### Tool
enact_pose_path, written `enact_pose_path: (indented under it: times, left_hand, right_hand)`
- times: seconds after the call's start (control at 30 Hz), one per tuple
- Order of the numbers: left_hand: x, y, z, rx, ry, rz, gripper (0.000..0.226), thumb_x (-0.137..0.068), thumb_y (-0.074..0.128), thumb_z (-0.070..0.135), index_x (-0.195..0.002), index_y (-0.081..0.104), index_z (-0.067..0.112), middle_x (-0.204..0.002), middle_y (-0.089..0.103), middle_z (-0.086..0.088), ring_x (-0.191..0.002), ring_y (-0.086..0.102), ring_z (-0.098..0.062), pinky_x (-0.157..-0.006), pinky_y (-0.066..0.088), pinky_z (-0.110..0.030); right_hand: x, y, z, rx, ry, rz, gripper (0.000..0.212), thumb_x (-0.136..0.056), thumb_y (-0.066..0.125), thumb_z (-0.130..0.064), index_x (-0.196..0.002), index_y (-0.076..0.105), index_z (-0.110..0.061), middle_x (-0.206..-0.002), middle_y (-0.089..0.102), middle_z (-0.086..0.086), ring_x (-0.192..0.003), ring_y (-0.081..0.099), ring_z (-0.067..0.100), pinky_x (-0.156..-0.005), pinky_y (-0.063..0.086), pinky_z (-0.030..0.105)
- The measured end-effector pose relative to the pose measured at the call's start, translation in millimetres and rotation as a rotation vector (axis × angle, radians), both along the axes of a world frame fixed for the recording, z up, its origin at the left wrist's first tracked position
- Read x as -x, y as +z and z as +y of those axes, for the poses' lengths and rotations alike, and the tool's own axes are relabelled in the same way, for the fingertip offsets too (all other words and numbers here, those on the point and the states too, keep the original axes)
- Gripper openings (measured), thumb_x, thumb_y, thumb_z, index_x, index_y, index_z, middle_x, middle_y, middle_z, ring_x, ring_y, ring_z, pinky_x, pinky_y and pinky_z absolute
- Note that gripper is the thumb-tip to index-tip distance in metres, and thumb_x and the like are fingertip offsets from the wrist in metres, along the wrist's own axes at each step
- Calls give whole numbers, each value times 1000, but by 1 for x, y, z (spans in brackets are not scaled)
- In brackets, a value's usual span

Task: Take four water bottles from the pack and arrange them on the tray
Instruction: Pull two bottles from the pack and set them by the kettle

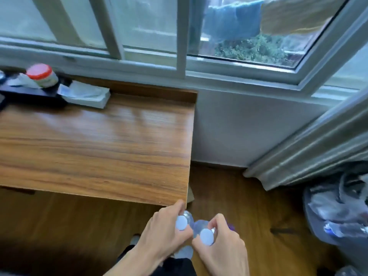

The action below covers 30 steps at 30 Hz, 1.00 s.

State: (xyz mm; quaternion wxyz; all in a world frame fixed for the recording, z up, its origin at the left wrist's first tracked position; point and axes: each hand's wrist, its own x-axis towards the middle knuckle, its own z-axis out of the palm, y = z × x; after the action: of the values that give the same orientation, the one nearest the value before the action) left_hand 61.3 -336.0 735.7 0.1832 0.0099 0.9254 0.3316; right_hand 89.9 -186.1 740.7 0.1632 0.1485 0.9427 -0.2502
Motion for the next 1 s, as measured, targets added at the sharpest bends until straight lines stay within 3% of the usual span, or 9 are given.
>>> enact_pose_path:
  times: [0.1,0.17,0.3,0.47,0.7,0.83,0.9,1.0]
  left_hand:
    - [4,28,-55,-13,68,-1,28,-75,63,39,-80,38,26,-62,45,8,-55,40,-12,-48,28,-18]
    - [4,41,-95,14,107,40,30,-73,62,42,-80,39,26,-62,45,6,-56,40,-13,-48,30,-20]
    - [-1,55,-177,29,250,143,34,-67,62,44,-81,42,20,-60,46,1,-62,38,-20,-53,31,-28]
    - [2,68,-271,-7,423,230,32,-62,65,39,-78,48,16,-60,58,-4,-59,46,-22,-51,39,-31]
    - [11,80,-386,70,590,272,30,-64,68,42,-76,52,20,-62,62,-3,-57,57,-18,-51,47,-36]
    - [18,85,-447,110,669,295,30,-65,70,44,-76,52,23,-62,60,3,-53,52,-8,-47,46,-30]
    - [22,87,-477,124,699,306,33,-67,72,47,-78,53,23,-64,62,3,-58,60,-10,-49,52,-33]
    - [29,87,-524,143,730,301,32,-68,72,46,-78,53,22,-64,62,1,-57,59,-10,-48,50,-32]
  right_hand:
    - [20,20,-50,36,144,-11,51,-63,59,-69,-88,41,-30,-80,67,-6,-82,67,15,-78,56,22]
    - [32,32,-86,74,192,-9,55,-57,61,-74,-84,43,-30,-78,68,-6,-78,67,14,-75,56,24]
    - [52,55,-158,154,262,61,45,-55,68,-61,-77,49,-27,-64,63,-6,-64,59,8,-65,49,21]
    - [74,71,-251,269,414,157,43,-49,59,-62,-74,53,-28,-57,58,-6,-59,55,8,-58,44,24]
    - [103,82,-374,307,598,269,36,-59,65,-58,-73,52,-27,-55,55,-7,-55,53,8,-51,39,23]
    - [123,87,-441,315,725,285,35,-60,63,-58,-74,50,-29,-55,51,-7,-51,49,8,-47,34,19]
    - [133,91,-473,333,772,287,37,-60,62,-58,-76,52,-27,-59,52,-7,-53,50,6,-47,33,17]
    - [145,92,-522,364,812,300,45,-56,55,-64,-79,54,-26,-62,56,-5,-56,55,7,-48,36,17]
